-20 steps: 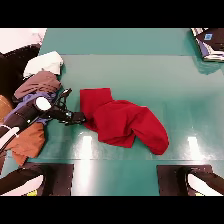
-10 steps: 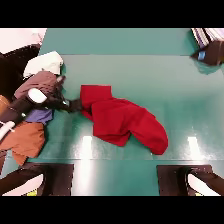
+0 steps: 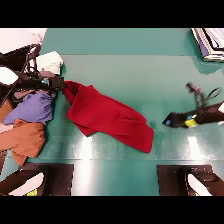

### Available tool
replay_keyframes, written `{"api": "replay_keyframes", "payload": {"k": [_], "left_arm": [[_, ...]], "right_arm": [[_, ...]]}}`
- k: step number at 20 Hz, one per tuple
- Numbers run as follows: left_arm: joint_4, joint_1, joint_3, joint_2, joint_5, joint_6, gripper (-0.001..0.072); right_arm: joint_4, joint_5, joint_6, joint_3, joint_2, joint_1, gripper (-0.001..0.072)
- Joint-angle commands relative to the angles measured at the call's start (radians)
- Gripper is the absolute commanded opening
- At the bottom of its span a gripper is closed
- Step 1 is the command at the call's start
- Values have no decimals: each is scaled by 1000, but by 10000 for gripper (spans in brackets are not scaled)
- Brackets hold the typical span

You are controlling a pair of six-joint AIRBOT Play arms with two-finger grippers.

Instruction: Fold the shirts.

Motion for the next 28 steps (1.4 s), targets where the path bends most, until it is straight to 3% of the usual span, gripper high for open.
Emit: {"api": "replay_keyframes", "payload": {"k": [1,6,12,16,17,20,21,24,28], "left_arm": [[13,5,13,2,-9,0,28],[13,5,13,2,-8,0,28],[18,5,13,2,-16,0,28],[18,5,13,2,-17,0,28],[18,5,13,2,-20,0,28],[32,5,13,3,-40,1,28],[34,5,13,3,-42,0,28],[60,5,56,38,-34,-1,27],[86,5,298,171,-35,0,27]], "right_arm": [[176,-158,-66,-201,-67,1,521],[375,-269,-196,-150,-268,3,518],[368,-304,-198,55,-435,21,462],[367,-268,-214,143,-569,141,447],[365,-257,-216,161,-592,167,427],[250,-240,-216,219,-616,227,94],[207,-240,-212,237,-605,236,15],[82,-232,-172,320,-506,211,14],[2,-183,-151,537,-278,105,14]]}}
